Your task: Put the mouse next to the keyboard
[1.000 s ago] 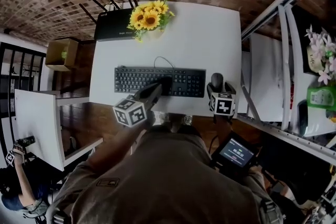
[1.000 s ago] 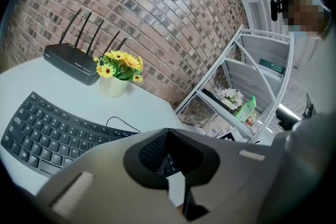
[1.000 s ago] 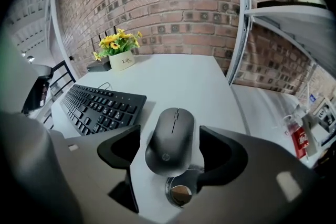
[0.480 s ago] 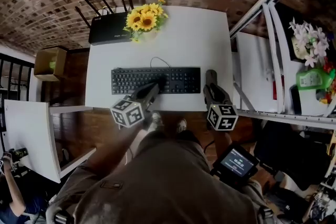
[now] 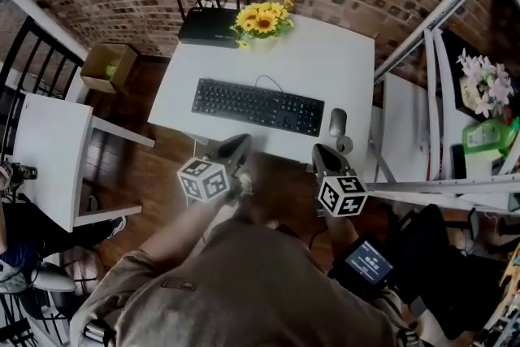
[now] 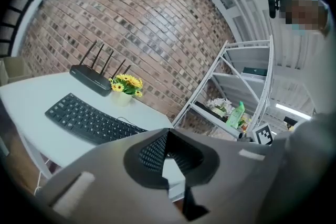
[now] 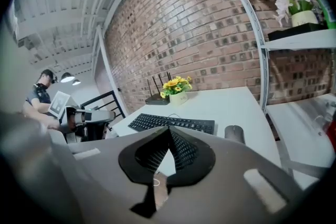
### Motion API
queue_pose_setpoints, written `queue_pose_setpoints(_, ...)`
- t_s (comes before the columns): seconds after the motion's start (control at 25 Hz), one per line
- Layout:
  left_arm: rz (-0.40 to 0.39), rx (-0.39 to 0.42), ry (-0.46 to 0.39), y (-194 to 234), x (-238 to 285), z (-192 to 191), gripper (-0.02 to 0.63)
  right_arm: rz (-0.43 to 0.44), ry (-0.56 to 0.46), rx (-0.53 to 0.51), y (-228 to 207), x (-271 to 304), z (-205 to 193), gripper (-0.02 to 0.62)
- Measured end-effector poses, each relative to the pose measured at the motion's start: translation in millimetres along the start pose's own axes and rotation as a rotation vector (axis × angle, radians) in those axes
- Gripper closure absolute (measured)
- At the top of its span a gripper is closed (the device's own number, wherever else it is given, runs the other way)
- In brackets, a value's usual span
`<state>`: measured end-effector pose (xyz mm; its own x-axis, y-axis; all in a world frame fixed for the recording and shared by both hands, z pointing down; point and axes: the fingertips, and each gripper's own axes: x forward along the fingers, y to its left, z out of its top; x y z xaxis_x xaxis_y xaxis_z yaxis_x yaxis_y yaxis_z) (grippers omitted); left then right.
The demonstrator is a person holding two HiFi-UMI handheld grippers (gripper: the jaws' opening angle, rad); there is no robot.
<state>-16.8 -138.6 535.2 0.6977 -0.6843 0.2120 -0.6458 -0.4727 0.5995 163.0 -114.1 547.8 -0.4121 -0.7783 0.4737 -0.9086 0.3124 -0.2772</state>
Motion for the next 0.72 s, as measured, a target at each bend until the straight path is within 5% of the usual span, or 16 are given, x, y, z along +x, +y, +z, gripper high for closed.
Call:
queue_pose_setpoints(0.32,0.078,0.054,-0.049,-47.1,-74.6,-37.6,0.606,0.158,-0.024,-0.036,55.2,-58.0,-31.5,0.581)
queue_pose_setpoints(0.72,0.008,0.087,-0.05,-87.6,-100.8,-47.1,0.606,0.136,-0.071,-0.048,80.5,-105.3,-37.7,0.581)
